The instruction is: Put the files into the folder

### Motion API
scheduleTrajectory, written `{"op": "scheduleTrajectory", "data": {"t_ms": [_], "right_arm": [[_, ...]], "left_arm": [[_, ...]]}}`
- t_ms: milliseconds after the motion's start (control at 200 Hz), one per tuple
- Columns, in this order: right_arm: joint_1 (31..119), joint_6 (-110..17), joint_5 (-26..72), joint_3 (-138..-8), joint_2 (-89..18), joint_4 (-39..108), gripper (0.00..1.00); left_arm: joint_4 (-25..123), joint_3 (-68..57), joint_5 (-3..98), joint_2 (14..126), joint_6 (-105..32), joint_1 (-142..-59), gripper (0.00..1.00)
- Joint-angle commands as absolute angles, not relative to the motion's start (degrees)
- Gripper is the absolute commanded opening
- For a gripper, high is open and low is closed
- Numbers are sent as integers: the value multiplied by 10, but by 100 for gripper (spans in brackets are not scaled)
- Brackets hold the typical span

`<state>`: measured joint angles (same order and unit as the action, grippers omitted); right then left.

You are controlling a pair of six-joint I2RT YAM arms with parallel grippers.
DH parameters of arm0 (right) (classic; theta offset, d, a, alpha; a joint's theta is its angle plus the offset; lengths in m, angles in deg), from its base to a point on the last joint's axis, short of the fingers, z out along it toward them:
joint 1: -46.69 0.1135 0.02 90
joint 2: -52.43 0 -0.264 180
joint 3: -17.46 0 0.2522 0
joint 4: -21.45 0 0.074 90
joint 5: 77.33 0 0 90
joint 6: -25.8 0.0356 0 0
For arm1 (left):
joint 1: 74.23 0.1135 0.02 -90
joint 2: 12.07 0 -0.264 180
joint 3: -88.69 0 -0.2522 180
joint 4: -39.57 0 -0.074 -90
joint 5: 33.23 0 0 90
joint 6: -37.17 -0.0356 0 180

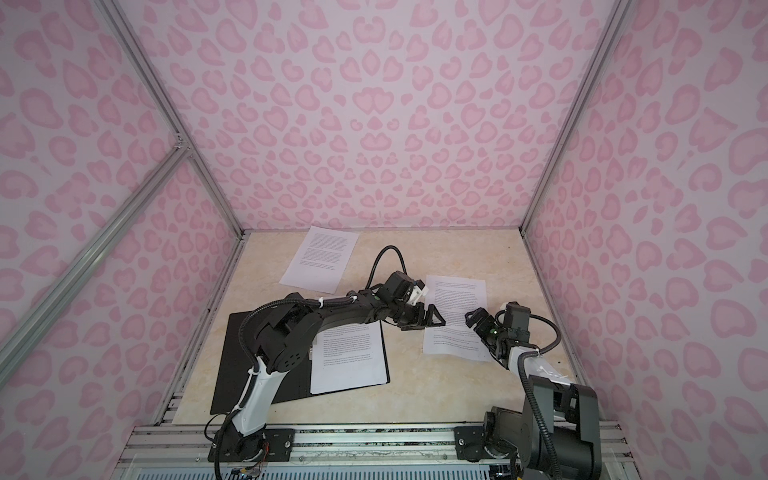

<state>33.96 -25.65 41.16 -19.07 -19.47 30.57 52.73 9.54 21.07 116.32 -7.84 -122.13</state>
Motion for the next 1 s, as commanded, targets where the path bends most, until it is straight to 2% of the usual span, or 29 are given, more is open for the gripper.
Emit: {"op": "scheduleTrajectory", "data": {"t_ms": [0,450,655,840,1000], "right_arm": [[341,-260,425,-185,-201,311,97],[345,-255,456,-174,-214,283,97],[353,-248,469,-174,-230,266,97],[353,-244,482,-171,-240,253,97],[353,-242,484,-168,-243,249,97]], "left_arm": [[474,69,209,1166,-12,-1215,98],[203,-1,156,1173,130,-1201,97],[230,12,183,1176,98,-1201,97],[158,22,167,1202,123,-1196,97],[243,32,232,1174,29,-1195,97]]}}
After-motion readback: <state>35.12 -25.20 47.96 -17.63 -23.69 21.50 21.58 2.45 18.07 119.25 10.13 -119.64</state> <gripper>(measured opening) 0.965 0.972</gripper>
